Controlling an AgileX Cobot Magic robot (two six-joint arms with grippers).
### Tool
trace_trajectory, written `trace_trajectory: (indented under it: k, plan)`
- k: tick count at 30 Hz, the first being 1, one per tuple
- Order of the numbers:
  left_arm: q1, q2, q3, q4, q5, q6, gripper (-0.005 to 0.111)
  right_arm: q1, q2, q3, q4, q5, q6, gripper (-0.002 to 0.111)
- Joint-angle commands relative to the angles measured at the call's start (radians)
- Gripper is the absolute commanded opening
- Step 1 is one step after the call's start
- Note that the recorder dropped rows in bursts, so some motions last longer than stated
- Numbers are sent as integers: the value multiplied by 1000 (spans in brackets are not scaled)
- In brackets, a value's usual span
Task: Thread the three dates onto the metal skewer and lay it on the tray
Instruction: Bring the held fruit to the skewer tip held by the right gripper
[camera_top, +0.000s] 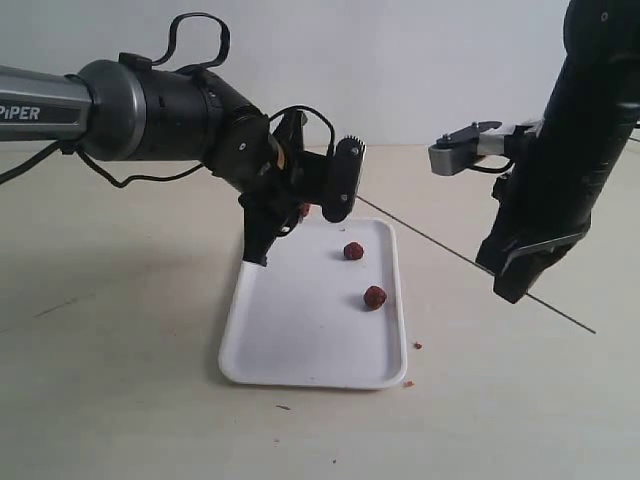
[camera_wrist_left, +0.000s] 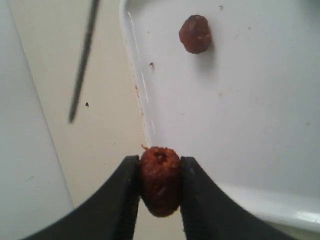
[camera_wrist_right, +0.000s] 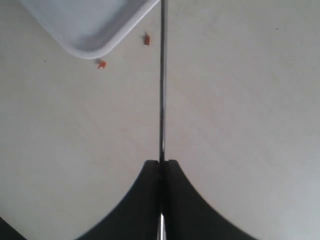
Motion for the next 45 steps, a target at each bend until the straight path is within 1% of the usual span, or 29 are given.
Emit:
trace_trajectory:
  k: [1,18,26,34,45]
  plan:
    - [3,-12,-3,-4,-10,-11,29,-1,1,31,18,-3,-86,0]
    - [1,-12,-3,-9,-12,-13,29,-1,6,45,18,-3,-97,0]
    - [-11,-16,-3,-9,-12,-13,29,-1,68,40,8,-3,-97,0]
    - [-17,-16,-3,-22,-12,-15,29,-1,70,35,8,-3,-99,0]
    - [-17,-16,-3,-55,28,-15,29,-1,70,35,8,-3,-99,0]
